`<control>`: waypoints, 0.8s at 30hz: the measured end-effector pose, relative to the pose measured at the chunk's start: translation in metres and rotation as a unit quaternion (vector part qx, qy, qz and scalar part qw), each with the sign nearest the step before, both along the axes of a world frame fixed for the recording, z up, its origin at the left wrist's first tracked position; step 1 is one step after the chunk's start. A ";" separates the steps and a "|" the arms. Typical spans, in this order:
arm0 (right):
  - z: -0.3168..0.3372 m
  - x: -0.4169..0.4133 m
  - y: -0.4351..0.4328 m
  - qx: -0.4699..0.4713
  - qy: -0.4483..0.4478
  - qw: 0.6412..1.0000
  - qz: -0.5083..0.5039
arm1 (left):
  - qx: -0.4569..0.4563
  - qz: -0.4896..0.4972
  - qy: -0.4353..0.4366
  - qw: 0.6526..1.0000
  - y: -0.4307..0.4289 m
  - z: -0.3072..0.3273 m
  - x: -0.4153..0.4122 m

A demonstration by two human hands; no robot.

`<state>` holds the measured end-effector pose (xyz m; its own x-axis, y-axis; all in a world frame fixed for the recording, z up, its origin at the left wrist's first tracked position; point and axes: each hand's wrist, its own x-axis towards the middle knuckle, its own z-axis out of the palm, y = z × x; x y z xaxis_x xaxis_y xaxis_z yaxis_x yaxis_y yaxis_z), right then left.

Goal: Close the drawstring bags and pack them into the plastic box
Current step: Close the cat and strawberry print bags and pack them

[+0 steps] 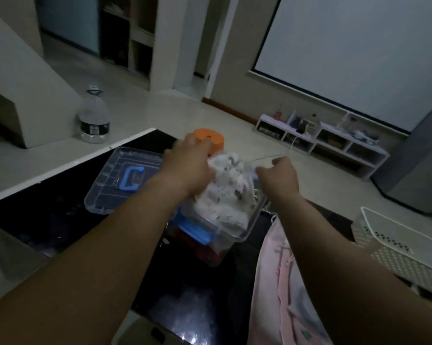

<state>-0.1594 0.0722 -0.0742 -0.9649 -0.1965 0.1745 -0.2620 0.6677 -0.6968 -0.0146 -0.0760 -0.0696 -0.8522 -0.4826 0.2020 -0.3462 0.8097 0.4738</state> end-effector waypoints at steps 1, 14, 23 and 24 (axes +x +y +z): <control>-0.005 0.003 -0.003 0.050 0.069 0.996 0.011 | -0.014 -0.036 -0.013 0.999 0.006 -0.003 -0.002; -0.066 -0.017 -0.075 0.446 -0.088 0.858 0.240 | 0.054 -0.119 -0.253 0.958 0.021 -0.029 -0.022; -0.040 0.016 -0.065 0.379 0.003 0.913 0.155 | 0.052 -0.124 -0.235 0.963 0.027 -0.020 -0.012; -0.036 0.021 -0.059 0.355 0.054 0.919 0.163 | 0.050 -0.122 -0.233 0.963 0.028 -0.019 -0.011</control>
